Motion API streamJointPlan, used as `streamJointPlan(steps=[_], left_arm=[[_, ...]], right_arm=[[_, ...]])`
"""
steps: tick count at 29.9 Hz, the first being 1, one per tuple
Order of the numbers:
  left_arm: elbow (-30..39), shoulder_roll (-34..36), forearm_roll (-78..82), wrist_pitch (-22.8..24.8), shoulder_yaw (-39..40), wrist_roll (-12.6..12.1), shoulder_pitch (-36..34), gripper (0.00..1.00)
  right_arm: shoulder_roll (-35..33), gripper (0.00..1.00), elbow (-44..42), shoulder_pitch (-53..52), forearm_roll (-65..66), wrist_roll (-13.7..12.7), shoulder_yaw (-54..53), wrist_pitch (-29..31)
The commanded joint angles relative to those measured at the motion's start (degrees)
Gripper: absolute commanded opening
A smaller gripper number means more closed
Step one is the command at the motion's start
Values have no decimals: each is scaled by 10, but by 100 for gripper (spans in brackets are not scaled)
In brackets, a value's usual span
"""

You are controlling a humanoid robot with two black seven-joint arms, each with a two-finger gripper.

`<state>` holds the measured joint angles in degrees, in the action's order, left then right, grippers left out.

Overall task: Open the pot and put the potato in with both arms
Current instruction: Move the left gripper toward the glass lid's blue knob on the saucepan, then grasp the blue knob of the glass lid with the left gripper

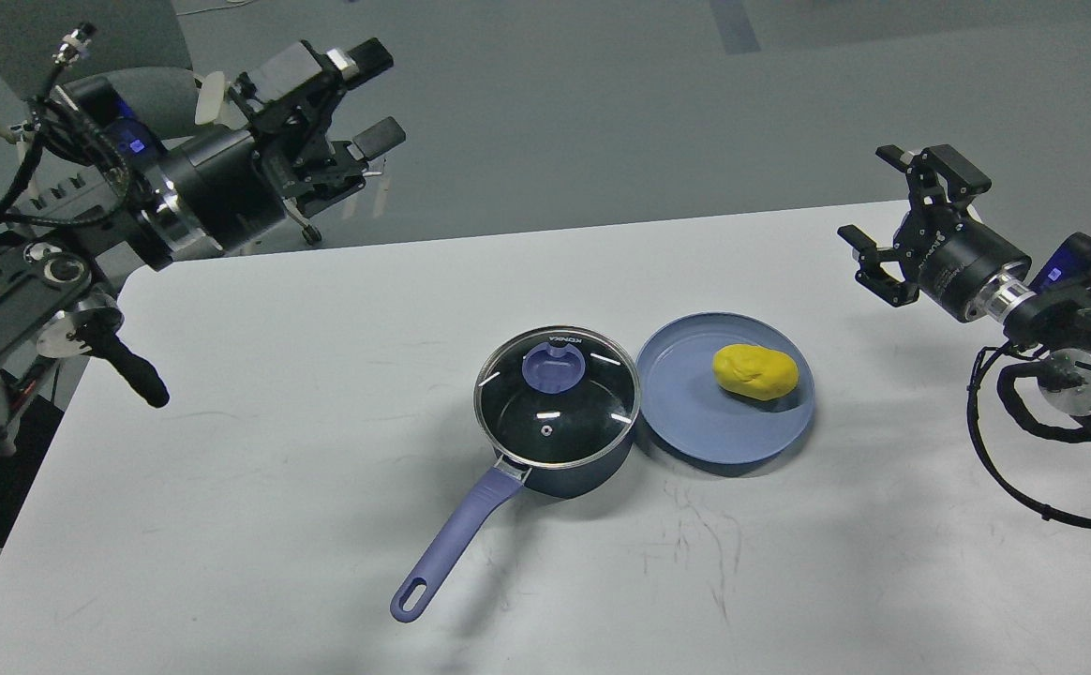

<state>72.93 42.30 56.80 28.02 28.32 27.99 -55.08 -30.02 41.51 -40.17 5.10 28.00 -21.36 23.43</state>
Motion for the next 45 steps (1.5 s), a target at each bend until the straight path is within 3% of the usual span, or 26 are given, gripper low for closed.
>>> streamJointPlan(steps=[1,6,12,23,36,43,45], left_arm=[[53,1,198,-10,-7,0,7,98],[69,-33,395,-63,-24,0,26,98],[57,-80,533,-84,-70,0,31,98],[-33,-150,613,-100,-84,0,37,98],[-41,-158,615,-108,-107,0,39,93],[-42,-161,619,-114,-107,0,39,53],[-42,-161,622,-113,-107,0,39,47]], right_arm=[[-4,100,-2,4,0,0,10,0],[-9,100,-2,5,0,0,17,-1],[-14,100,-1,4,0,0,17,-1],[-14,100,-1,4,0,0,18,-2],[-14,100,-1,4,0,0,18,-2],[-14,100,-1,4,0,0,18,-2],[-14,100,-1,4,0,0,18,-2]])
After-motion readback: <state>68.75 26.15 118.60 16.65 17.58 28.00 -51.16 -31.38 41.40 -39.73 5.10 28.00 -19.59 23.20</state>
